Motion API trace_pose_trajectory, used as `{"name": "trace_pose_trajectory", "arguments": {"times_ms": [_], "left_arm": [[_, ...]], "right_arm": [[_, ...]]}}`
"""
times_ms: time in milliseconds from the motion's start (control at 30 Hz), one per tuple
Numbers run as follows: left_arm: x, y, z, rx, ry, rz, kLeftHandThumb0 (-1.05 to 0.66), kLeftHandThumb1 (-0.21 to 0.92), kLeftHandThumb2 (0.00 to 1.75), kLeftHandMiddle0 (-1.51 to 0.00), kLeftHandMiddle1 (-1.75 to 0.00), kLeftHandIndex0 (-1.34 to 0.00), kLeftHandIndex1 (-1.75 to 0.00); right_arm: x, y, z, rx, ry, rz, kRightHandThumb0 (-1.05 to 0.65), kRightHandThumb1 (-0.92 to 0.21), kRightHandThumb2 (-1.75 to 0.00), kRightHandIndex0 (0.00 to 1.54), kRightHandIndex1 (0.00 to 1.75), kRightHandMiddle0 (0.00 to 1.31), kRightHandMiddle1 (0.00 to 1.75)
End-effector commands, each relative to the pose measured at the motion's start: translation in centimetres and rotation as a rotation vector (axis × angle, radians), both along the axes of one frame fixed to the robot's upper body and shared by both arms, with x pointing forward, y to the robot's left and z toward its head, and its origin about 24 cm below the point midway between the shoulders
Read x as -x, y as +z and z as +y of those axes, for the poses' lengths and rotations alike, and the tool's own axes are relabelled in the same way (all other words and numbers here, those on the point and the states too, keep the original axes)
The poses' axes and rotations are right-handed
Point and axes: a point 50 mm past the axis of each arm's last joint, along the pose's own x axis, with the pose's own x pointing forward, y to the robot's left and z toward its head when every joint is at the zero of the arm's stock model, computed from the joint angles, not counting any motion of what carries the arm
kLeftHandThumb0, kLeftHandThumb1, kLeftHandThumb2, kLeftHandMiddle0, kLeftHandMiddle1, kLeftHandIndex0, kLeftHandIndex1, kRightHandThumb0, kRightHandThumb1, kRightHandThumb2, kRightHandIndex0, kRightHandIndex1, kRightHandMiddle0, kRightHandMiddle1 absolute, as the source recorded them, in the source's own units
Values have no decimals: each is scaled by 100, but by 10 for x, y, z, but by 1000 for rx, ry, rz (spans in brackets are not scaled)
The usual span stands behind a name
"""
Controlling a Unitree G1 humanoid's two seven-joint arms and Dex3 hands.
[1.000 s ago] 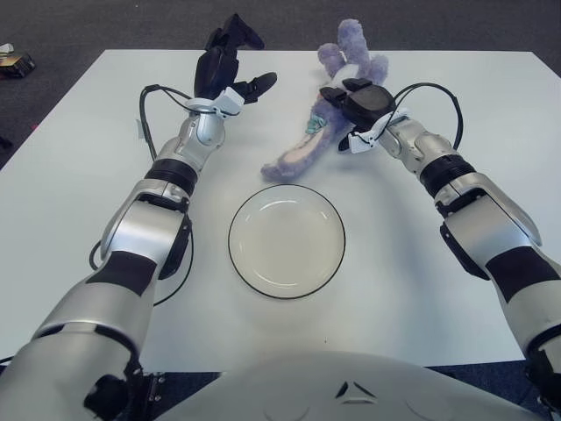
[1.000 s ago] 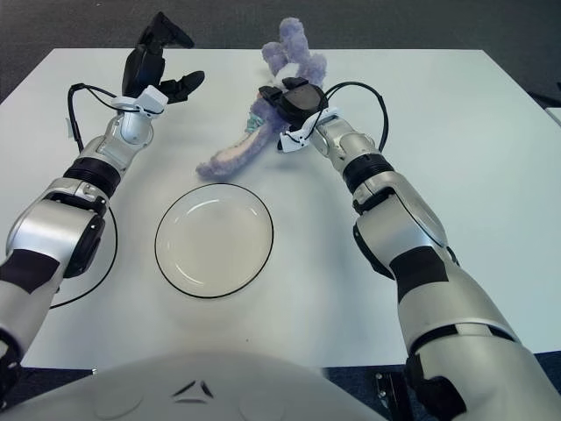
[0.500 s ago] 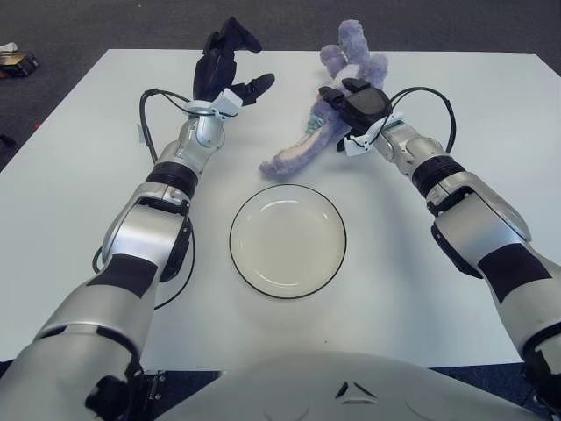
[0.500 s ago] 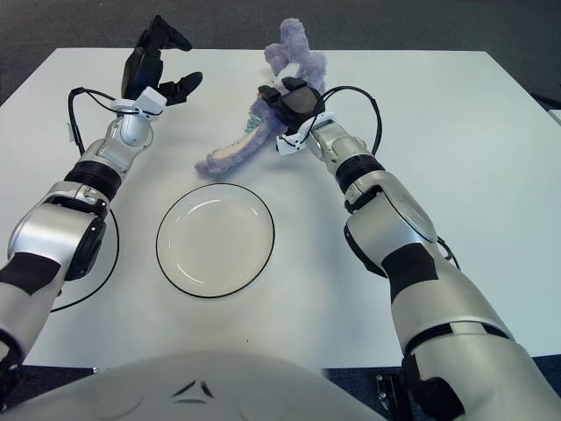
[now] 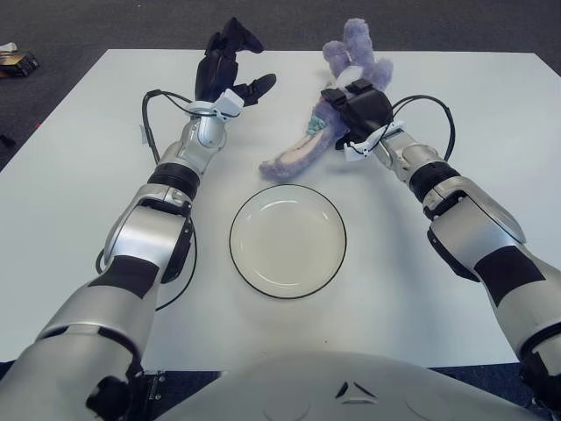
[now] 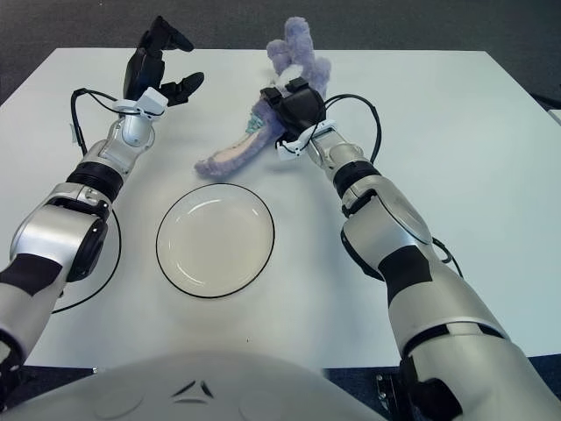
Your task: Put the doll into the plate.
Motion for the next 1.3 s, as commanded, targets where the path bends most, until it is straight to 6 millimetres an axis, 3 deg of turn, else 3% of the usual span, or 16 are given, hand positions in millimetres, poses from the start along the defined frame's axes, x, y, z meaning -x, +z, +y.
{"name": "trace_pose_trajectory", "arguments": {"times_ms": [0, 333, 467, 600, 700, 800, 933, 1033, 1267], "left_arm": [[1, -3, 5, 21, 16, 14, -35, 92, 47, -13, -117, -23, -170], [2, -6, 8, 17, 17, 22, -35, 92, 47, -13, -117, -24, -169], [4, -8, 11, 9, 17, 29, -35, 92, 46, -12, -118, -24, -169], [4, -10, 13, 5, 19, 37, -35, 92, 46, -12, -118, -24, -169], [5, -12, 15, 1, 20, 48, -35, 92, 46, -12, -118, -24, -169], [6, -15, 17, -7, 16, 57, -35, 92, 46, -12, -118, -24, -169], [8, -17, 19, -26, 5, 59, -35, 92, 46, -12, -117, -24, -168], [10, -18, 20, -40, -14, 50, -35, 92, 46, -12, -117, -25, -168], [17, -18, 20, -51, -57, 18, -35, 92, 45, -12, -115, -25, -168]], "right_arm": [[11, -31, -14, 72, -11, 57, 0, -89, -21, 52, 146, 61, 108], [12, -25, -11, -11, 4, 1, 0, -87, -19, 61, 138, 69, 100], [12, -14, -4, -179, 10, -24, 0, -66, -57, 61, 148, 65, 111], [11, -2, 3, -349, 0, 11, 0, -43, -107, 57, 168, 50, 150], [11, 6, 5, -461, -11, 62, 0, -38, -120, 56, 172, 42, 166], [12, 9, 6, -596, -24, 122, 0, -39, -121, 55, 172, 37, 172], [12, 13, 8, -789, -26, 206, 32, -50, -107, 47, 174, 49, 174], [11, 15, 10, -931, -10, 317, 38, -52, -105, 45, 174, 52, 174], [8, 21, 15, -1064, 25, 490, 40, -53, -104, 45, 175, 53, 175]]}}
